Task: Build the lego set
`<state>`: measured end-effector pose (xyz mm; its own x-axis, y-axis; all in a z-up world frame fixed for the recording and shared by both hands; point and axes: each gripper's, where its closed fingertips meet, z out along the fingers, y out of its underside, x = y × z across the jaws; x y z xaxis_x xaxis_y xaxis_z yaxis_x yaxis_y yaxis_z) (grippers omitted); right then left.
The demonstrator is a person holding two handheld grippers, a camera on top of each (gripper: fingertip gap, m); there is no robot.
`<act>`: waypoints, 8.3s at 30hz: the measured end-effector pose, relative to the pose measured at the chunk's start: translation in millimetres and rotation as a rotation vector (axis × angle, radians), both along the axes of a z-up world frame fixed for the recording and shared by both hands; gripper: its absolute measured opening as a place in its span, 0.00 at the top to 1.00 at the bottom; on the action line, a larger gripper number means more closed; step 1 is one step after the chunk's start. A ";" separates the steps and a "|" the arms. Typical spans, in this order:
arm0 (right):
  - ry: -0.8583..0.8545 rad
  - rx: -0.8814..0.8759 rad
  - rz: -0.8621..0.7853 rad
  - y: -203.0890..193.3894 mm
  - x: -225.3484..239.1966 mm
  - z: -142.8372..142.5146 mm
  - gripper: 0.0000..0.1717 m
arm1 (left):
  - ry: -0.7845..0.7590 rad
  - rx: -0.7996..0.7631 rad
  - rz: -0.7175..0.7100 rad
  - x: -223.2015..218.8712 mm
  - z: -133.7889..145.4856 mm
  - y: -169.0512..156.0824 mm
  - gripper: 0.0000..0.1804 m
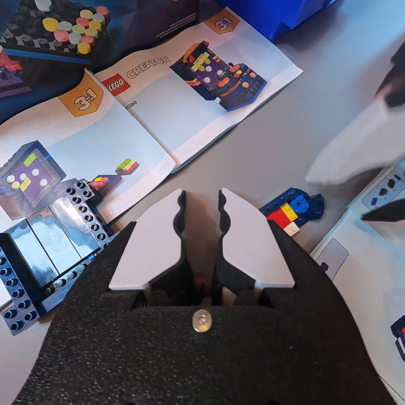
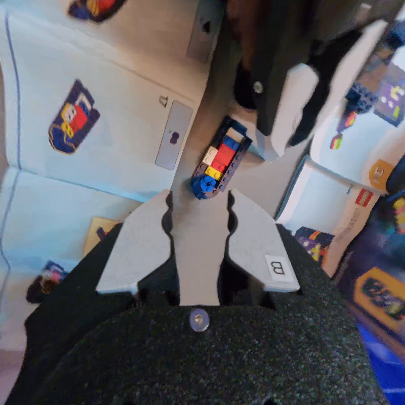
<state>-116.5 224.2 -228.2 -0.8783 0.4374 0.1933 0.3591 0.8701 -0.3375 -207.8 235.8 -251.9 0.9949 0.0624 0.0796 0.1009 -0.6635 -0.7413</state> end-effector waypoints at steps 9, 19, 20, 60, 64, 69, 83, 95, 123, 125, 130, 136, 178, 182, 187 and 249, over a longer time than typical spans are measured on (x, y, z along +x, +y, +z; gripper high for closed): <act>0.052 -0.279 -0.138 3.3 -9.3 -24.1 0.68 | 0.043 0.142 0.071 -12.9 22.3 4.6 0.81; 0.114 -0.437 -0.206 -5.6 -12.9 -26.1 0.79 | 0.166 0.431 0.067 -10.9 81.1 6.8 0.77; 0.117 -0.445 -0.207 -5.8 -13.0 -26.0 0.79 | 0.176 0.435 0.045 -7.7 83.6 7.0 0.76; 0.365 -0.788 -0.605 37.8 3.6 16.9 1.00 | 0.230 0.049 -0.498 67.3 2.3 -16.5 0.71; 0.272 -0.796 -0.609 38.9 6.4 8.1 1.00 | 0.245 0.207 -0.463 71.3 30.1 -13.2 0.81; 0.210 -0.682 -0.613 39.6 6.5 -9.0 1.00 | 0.281 0.305 -0.400 83.3 56.7 4.7 0.97; 0.162 -0.573 -0.587 34.9 7.2 -24.3 1.00 | 0.274 -0.007 -0.452 103.4 23.1 9.7 0.99; 0.148 -0.579 -0.586 34.2 7.4 -25.5 1.00 | 0.244 0.009 -0.513 110.6 12.1 11.6 0.99; 0.157 -0.566 -0.572 32.9 8.1 -25.3 1.00 | 0.241 0.080 -0.518 110.0 9.7 11.5 1.00; 0.156 -0.566 -0.571 32.8 8.2 -25.3 1.00 | 0.245 0.091 -0.513 110.0 9.7 11.4 1.00; 0.158 -0.564 -0.570 32.8 8.2 -25.3 1.00 | 0.266 0.099 -0.494 109.8 9.6 11.3 1.00; 0.157 -0.566 -0.570 32.8 8.4 -25.4 1.00 | 0.140 0.076 -0.485 111.4 11.3 11.1 1.00; 0.892 -0.629 0.045 7.2 54.5 108.0 0.66 | -0.533 0.189 -0.695 128.9 97.3 -33.1 0.80; 0.887 -0.538 0.173 -22.9 67.2 114.9 0.71 | -0.710 0.205 -0.794 148.2 112.9 -49.5 0.81; 0.911 -0.505 0.250 -46.4 73.3 121.7 0.77 | -0.823 0.211 -0.887 165.5 121.7 -61.7 0.81; 1.202 -0.145 0.363 -106.9 96.0 241.4 0.90 | 0.869 0.723 -0.889 174.7 248.9 -108.2 0.93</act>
